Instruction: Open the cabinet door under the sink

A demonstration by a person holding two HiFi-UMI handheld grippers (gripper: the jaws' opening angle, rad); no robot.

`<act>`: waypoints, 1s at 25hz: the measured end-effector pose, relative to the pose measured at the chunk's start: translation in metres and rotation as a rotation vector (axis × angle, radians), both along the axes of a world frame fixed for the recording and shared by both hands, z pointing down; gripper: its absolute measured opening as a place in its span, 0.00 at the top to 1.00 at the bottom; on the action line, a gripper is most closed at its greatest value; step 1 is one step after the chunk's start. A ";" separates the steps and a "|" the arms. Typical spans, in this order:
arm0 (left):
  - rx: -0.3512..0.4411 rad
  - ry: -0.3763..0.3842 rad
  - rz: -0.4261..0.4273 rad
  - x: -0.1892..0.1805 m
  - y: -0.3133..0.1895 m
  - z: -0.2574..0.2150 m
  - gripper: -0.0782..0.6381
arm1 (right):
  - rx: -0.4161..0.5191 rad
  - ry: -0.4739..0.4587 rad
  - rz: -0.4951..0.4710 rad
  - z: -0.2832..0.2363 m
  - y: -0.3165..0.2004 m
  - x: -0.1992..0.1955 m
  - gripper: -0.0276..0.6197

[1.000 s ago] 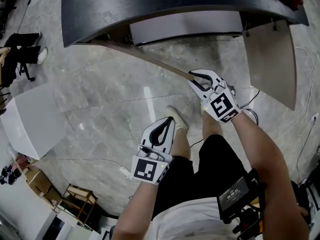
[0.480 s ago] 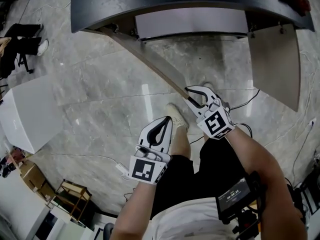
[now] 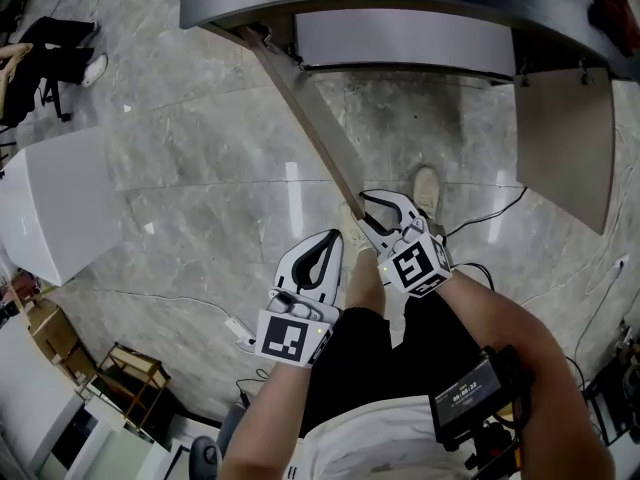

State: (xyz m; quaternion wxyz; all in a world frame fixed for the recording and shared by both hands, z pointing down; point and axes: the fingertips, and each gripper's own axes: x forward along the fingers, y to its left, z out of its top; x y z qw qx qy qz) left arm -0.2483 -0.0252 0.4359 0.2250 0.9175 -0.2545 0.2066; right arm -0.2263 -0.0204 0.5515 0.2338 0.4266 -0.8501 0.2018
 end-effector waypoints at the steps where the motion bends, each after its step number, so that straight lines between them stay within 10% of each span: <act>1: 0.001 0.000 -0.006 -0.004 0.000 0.000 0.88 | -0.004 -0.005 -0.008 0.000 0.001 -0.008 0.79; 25: 0.029 -0.028 -0.153 -0.116 -0.018 0.002 0.88 | 0.000 -0.079 -0.143 0.001 -0.041 -0.160 0.80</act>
